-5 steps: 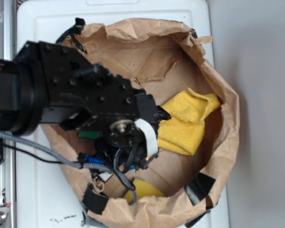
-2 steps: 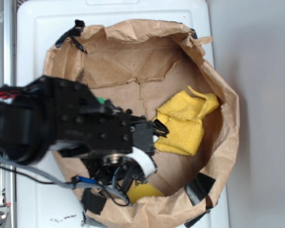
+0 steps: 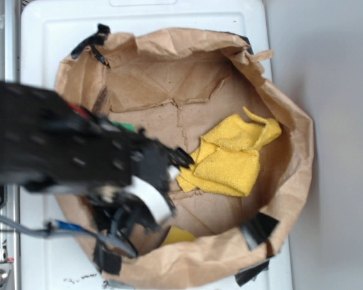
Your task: Grab the blue block.
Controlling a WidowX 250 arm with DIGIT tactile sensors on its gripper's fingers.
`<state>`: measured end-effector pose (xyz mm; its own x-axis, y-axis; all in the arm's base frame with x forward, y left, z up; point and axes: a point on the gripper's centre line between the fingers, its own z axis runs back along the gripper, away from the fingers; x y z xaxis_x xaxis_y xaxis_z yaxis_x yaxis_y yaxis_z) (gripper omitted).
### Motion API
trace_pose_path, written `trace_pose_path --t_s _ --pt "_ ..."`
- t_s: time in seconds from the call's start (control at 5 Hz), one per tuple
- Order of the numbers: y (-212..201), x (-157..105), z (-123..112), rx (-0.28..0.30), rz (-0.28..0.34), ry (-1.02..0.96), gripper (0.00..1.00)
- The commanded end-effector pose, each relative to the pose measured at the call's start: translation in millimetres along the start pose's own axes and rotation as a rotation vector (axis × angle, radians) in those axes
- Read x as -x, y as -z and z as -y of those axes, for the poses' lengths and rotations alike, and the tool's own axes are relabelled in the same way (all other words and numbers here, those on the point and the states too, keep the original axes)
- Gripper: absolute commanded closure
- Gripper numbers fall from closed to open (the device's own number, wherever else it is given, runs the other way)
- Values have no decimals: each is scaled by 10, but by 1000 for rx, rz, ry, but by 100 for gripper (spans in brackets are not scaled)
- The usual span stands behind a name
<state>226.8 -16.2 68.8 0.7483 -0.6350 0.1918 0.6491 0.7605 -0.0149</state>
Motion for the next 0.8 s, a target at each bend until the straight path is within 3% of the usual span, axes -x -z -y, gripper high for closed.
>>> trace_pose_path --t_s 0.0,0.2,0.6 --pt "-696 36 -499 -153 -32 -397 100" --pt "-839 -95 -723 -176 -66 -502 100" --pt "-902 -320 -898 -228 -47 -564 100"
